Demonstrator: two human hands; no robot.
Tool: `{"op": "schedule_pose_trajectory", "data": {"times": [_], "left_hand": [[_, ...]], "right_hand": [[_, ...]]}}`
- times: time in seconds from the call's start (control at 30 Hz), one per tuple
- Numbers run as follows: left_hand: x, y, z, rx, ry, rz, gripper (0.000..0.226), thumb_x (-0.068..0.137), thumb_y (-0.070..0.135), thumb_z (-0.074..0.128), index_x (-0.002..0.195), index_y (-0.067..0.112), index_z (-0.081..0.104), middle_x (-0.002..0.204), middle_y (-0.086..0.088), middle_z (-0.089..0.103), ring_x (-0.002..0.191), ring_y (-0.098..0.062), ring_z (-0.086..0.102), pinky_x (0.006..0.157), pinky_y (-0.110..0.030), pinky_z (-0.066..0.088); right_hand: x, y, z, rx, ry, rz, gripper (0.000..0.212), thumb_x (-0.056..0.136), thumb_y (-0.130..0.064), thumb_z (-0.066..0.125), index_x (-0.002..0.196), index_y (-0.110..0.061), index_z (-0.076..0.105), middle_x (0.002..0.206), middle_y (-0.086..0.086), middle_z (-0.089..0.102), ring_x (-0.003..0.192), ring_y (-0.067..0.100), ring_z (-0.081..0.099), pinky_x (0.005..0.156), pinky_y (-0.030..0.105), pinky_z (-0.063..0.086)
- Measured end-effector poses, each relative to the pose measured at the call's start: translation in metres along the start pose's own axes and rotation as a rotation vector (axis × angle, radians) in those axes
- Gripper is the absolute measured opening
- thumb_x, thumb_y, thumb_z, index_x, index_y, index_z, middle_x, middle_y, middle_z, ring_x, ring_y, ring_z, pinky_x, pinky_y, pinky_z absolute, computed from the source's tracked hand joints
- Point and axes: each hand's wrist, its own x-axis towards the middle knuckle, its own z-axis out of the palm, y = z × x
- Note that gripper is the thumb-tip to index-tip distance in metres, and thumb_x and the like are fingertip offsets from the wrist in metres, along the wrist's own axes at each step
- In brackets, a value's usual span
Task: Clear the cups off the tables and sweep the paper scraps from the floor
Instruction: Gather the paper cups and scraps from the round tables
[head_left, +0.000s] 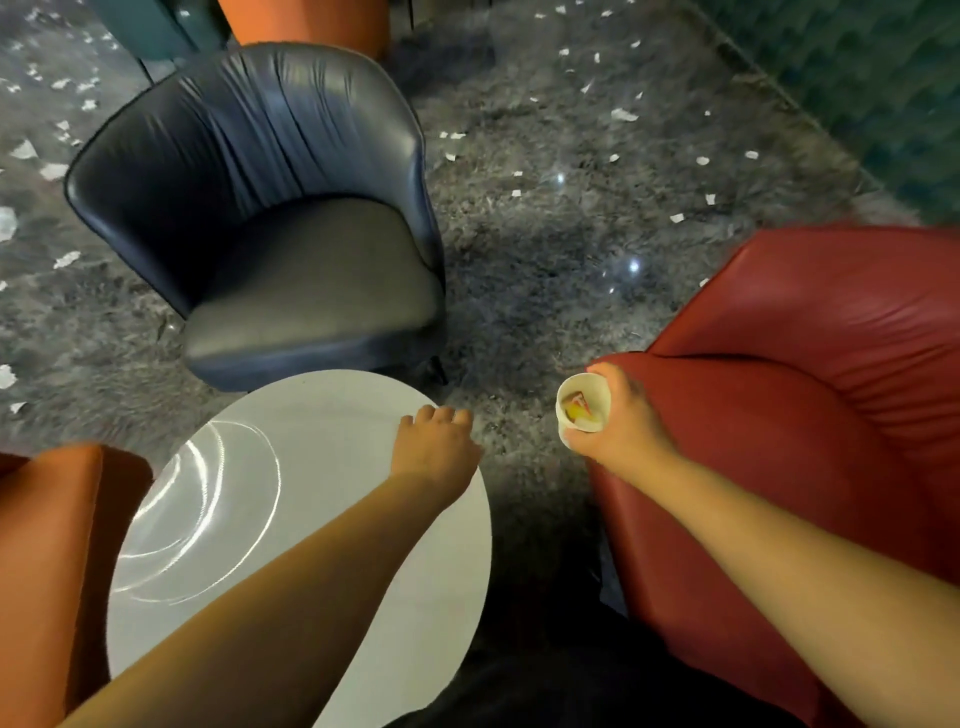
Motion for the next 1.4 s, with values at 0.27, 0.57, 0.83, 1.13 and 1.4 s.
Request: {"op": "schedule_pose_trajectory", "data": {"times": [0.27,0.57,0.83,1.13,1.4], "left_hand": [[0.094,0.080,-0.022,0.000,-0.061,0.089,0.050,0.098,0.046,0.042,0.142,0.021,0.042,0.147,-0.003,0.043,0.136,-0.027,0.035,0.107,-0.042,0.030],[0.168,0.102,-0.051,0.026,-0.042,0.101,0.046,0.098,0.045,0.043,0.139,0.023,0.042,0.143,-0.002,0.044,0.133,-0.026,0.036,0.106,-0.041,0.032],[0.255,0.083,-0.081,0.022,-0.022,0.087,0.045,0.098,0.044,0.041,0.138,0.023,0.043,0.142,0.000,0.046,0.133,-0.024,0.037,0.105,-0.041,0.033],[0.400,0.038,-0.117,0.016,-0.028,0.162,0.042,0.097,0.042,0.040,0.133,0.022,0.046,0.139,0.000,0.049,0.129,-0.025,0.040,0.103,-0.041,0.033],[0.524,-0.029,-0.181,0.044,-0.058,0.217,0.045,0.098,0.038,0.040,0.139,0.021,0.042,0.144,-0.003,0.046,0.132,-0.027,0.037,0.105,-0.043,0.032]], "right_hand": [[0.083,0.055,-0.070,0.014,0.104,0.059,0.075,0.062,-0.022,0.085,0.127,-0.017,0.047,0.120,0.014,0.049,0.104,0.025,0.051,0.080,0.019,0.037],[0.145,0.069,-0.110,-0.002,0.122,0.060,0.079,0.062,-0.019,0.087,0.130,-0.014,0.048,0.117,0.016,0.050,0.105,0.029,0.052,0.077,0.016,0.031],[0.221,0.063,-0.118,-0.006,0.120,0.051,0.082,0.061,-0.022,0.088,0.131,-0.016,0.044,0.118,0.014,0.050,0.105,0.027,0.051,0.081,0.020,0.034],[0.349,0.042,-0.100,0.013,0.138,0.128,0.083,0.063,-0.022,0.087,0.133,-0.018,0.044,0.127,0.012,0.046,0.108,0.024,0.051,0.087,0.023,0.039],[0.481,-0.015,-0.092,0.013,0.153,0.154,0.077,0.065,-0.023,0.086,0.130,-0.016,0.044,0.124,0.013,0.048,0.108,0.027,0.050,0.083,0.025,0.039]]}}
